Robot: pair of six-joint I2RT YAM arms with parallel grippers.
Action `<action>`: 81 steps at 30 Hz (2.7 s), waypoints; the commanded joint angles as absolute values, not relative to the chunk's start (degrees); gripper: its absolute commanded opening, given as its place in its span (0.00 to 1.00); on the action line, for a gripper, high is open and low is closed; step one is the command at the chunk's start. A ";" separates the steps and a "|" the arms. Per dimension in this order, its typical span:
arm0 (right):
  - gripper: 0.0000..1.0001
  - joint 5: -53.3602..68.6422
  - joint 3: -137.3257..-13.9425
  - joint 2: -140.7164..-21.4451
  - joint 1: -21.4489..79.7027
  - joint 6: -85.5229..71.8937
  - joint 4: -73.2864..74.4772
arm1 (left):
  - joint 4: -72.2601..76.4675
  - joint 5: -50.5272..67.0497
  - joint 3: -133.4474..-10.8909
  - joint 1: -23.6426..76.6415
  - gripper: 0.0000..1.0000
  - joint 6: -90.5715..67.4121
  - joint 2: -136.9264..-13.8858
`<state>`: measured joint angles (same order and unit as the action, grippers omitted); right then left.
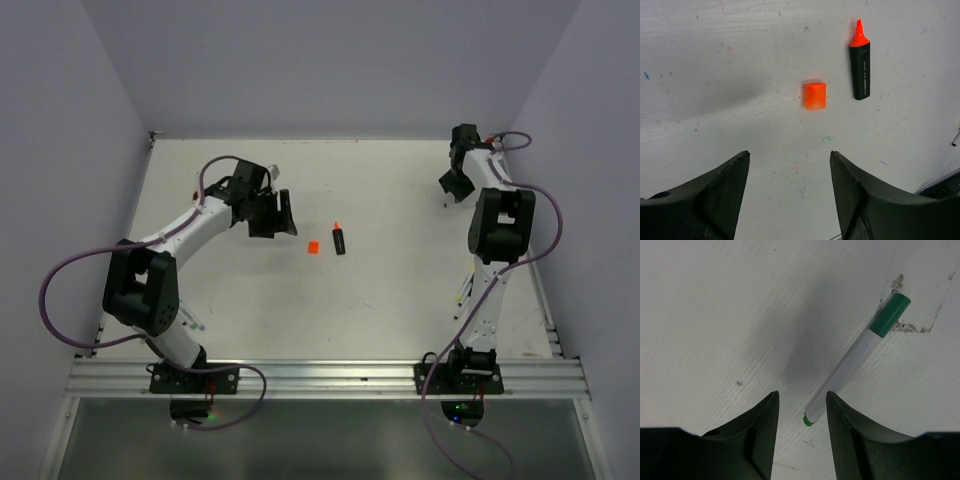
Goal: Open the pen caps
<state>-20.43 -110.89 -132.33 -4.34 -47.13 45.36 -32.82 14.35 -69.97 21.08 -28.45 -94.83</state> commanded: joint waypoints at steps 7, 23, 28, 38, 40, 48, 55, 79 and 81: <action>0.47 -20.30 -108.20 -129.82 -4.31 -46.93 42.89 | -33.75 15.38 -72.25 21.27 0.69 -26.89 -94.83; 0.47 -19.68 -106.26 -125.60 -4.75 -43.95 41.40 | -33.66 16.26 -71.81 21.27 0.69 -26.19 -94.57; 0.48 -20.65 -108.81 -125.60 -5.53 -42.63 44.03 | -33.49 16.52 -71.28 21.27 0.69 -26.10 -94.13; 0.47 -19.52 -101.87 -123.66 -7.12 -41.57 42.45 | -34.01 16.52 -70.66 21.27 0.70 -25.93 -93.43; 0.47 -18.46 -101.34 -124.01 -7.12 -41.66 41.40 | -34.28 16.61 -70.93 21.27 0.70 -25.93 -93.43; 0.33 -16.00 -97.30 -125.07 -7.12 -42.01 39.12 | -35.59 16.08 -71.45 21.27 0.70 -26.19 -92.73; 0.00 -14.86 -95.80 -123.93 -6.42 -40.00 40.25 | -35.86 17.84 -72.42 21.27 0.70 -27.33 -92.11; 0.00 30.30 -84.91 -100.72 28.65 -23.47 36.48 | -20.83 41.48 -74.00 16.26 0.69 -44.73 -95.71; 0.00 31.02 -84.29 -100.37 30.22 -23.29 35.51 | -20.66 41.66 -73.65 16.26 0.68 -45.26 -95.98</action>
<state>24.64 -85.03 -101.93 28.82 -25.04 38.06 -23.49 37.76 -74.39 16.49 -41.98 -95.57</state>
